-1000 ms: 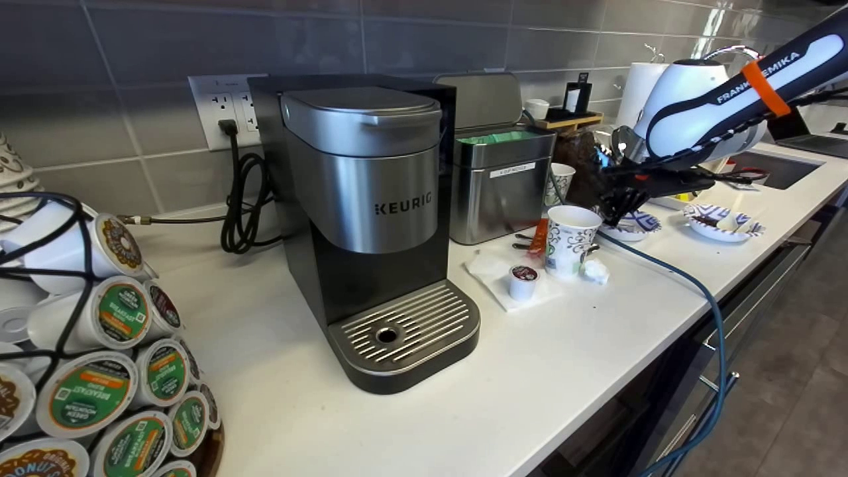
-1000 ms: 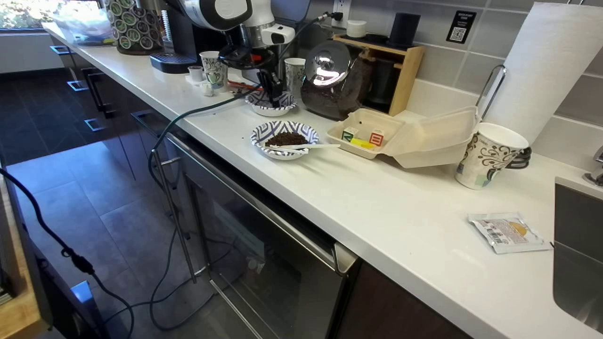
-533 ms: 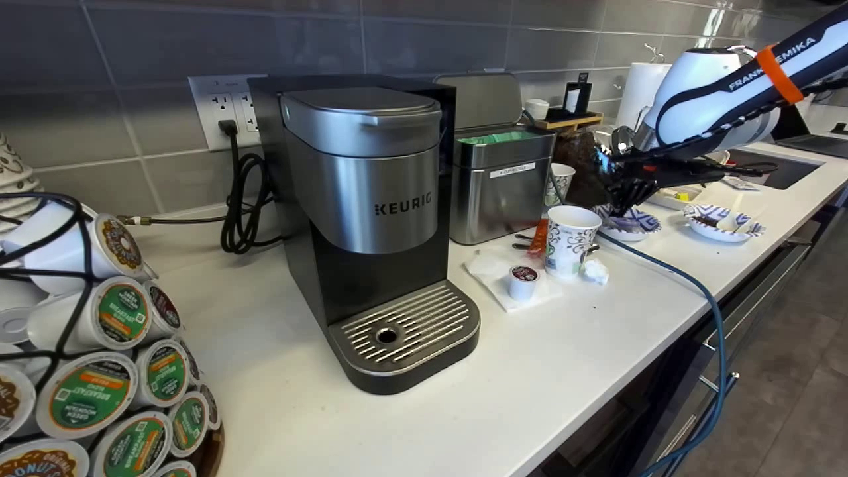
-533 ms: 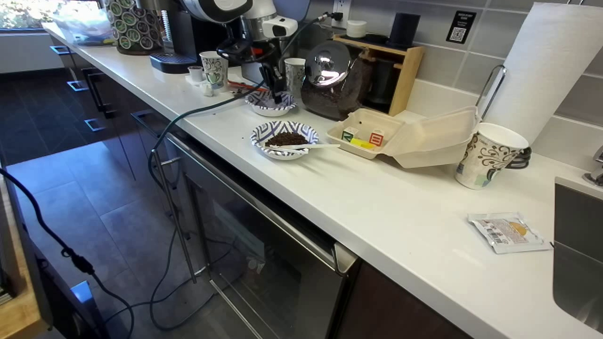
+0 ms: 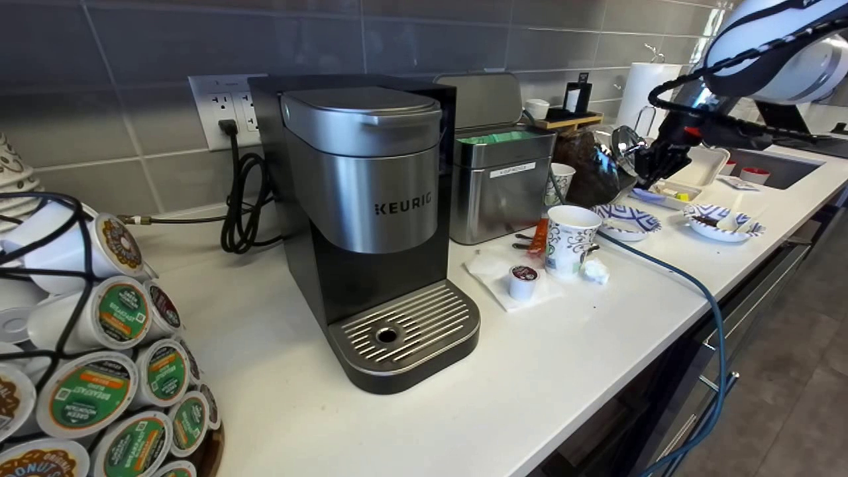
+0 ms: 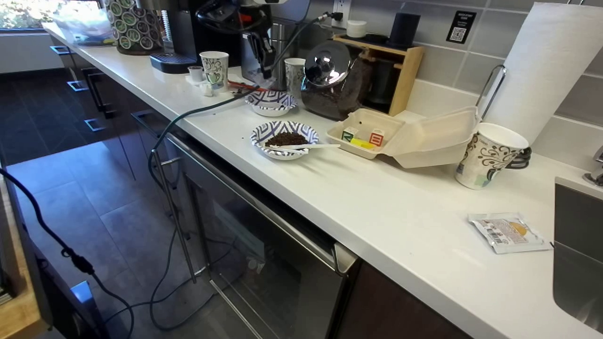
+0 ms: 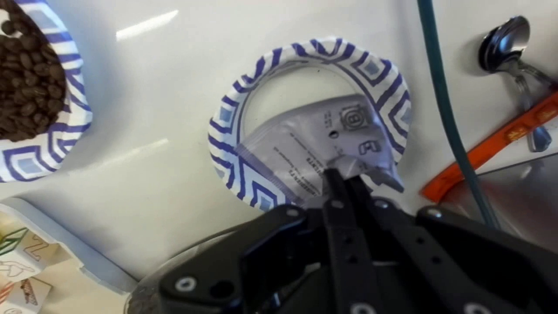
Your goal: Put the white sachet on the counter
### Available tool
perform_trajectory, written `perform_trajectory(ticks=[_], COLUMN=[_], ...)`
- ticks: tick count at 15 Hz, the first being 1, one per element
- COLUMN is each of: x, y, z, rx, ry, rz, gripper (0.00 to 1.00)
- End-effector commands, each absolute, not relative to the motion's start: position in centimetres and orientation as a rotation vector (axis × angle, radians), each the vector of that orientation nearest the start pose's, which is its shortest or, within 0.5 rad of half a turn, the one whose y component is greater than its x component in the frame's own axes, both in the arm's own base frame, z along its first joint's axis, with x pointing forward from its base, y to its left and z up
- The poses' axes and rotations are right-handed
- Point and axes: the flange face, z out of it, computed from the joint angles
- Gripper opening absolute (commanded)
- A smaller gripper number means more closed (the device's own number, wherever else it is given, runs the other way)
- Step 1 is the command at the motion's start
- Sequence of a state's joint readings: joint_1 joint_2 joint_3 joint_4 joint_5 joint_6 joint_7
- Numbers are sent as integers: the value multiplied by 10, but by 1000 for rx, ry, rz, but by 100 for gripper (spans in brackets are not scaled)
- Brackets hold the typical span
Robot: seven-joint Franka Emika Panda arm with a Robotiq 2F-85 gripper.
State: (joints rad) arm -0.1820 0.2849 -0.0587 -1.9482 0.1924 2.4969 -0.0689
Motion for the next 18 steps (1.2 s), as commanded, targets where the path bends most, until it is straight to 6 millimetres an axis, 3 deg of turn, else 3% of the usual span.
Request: perform_trajectory(ticks=[1, 4, 6, 9, 14, 18], x=[587, 562, 556, 565, 593, 610], y=[-169, -178, -185, -187, -189, -204], z=[364, 355, 343, 328, 325, 313], rx=[-2995, -3032, -3020, -2941, -2869, -2914], ry=[614, 665, 813, 999, 1183, 1326], rz=[-354, -279, -344, -471, -801, -852], gripper=[1, 1, 1, 1, 1, 1])
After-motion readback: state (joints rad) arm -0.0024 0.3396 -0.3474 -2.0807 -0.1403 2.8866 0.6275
